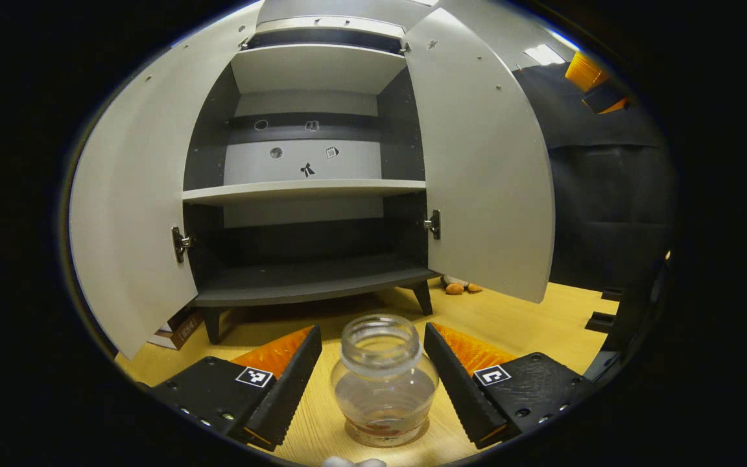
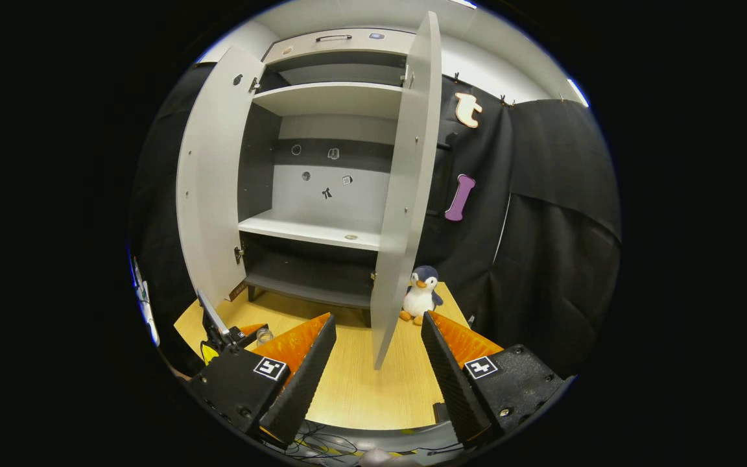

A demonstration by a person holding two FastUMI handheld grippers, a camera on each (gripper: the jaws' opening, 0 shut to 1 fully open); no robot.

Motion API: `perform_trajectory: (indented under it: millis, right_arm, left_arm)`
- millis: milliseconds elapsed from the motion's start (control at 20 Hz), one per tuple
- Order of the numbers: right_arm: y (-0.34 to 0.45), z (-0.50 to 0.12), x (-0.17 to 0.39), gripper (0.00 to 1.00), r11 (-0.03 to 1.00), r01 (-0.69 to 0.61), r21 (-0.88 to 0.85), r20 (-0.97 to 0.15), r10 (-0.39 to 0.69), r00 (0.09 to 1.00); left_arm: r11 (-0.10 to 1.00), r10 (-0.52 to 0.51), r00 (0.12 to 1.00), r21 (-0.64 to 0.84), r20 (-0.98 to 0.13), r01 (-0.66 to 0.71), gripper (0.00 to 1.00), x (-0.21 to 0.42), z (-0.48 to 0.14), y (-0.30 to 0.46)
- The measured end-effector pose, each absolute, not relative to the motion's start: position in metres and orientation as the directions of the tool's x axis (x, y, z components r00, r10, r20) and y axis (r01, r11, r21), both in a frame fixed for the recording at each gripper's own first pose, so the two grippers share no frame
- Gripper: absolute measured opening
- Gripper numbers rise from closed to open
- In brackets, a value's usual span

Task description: Grasp the bottle in the cabinet with the left hand and place it on the coaster, then close the right door with the right hand and the left door with the left hand.

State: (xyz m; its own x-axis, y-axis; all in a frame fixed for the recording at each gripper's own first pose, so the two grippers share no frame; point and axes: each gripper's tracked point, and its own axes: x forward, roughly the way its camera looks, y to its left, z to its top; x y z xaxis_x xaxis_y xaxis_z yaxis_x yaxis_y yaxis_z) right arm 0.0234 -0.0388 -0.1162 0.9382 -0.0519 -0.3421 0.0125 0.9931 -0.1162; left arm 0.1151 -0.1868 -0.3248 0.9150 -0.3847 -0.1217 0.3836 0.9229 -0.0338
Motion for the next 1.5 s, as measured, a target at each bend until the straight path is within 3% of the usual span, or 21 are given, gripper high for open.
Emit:
perform_trajectory:
  millis: [450,750,1150,1500]
  right_arm:
    - [-0.038,-0.092,0.018,0.82,0.997,0.026,-0.074,-0.267,-0.045,0.963]
    - [-0.036,-0.078,0.016,0.82,0.998,0.033,-0.055,-0.217,-0.044,0.975]
    - [-0.033,-0.091,0.009,0.82,0.999,0.038,-0.024,-0.222,-0.043,0.974]
    - [-0.084,-0.077,0.030,0.82,0.991,0.130,-0.023,-0.194,-0.132,0.972]
  left_arm:
    - [0.952,-0.307,0.948,-0.050,-0.082,0.303,0.96,0.120,-0.212,-0.163]
    - [0.981,-0.190,0.980,-0.051,-0.062,0.187,0.96,0.091,-0.139,-0.104]
    - [1.000,0.003,0.996,-0.019,-0.086,-0.005,0.96,0.024,-0.108,-0.003]
    - [0.998,0.057,0.992,-0.001,-0.110,-0.058,0.96,-0.001,-0.103,0.016]
